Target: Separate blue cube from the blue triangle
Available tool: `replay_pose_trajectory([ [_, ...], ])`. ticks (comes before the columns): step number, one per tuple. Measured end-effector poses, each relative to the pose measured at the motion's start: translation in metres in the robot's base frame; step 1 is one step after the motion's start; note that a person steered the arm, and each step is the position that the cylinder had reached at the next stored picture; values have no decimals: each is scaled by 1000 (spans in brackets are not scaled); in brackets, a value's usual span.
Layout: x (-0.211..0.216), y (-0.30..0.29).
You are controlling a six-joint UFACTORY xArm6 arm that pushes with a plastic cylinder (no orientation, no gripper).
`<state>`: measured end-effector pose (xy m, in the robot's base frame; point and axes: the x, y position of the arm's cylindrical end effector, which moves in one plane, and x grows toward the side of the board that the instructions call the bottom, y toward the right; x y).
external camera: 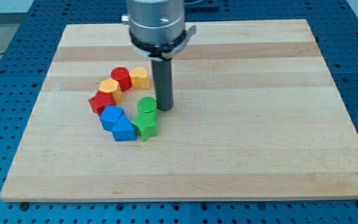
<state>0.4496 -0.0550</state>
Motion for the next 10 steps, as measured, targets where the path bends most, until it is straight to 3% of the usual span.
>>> replay_pose_trajectory([
  [3, -30, -15],
  [4, -24, -52],
  [10, 46, -103],
])
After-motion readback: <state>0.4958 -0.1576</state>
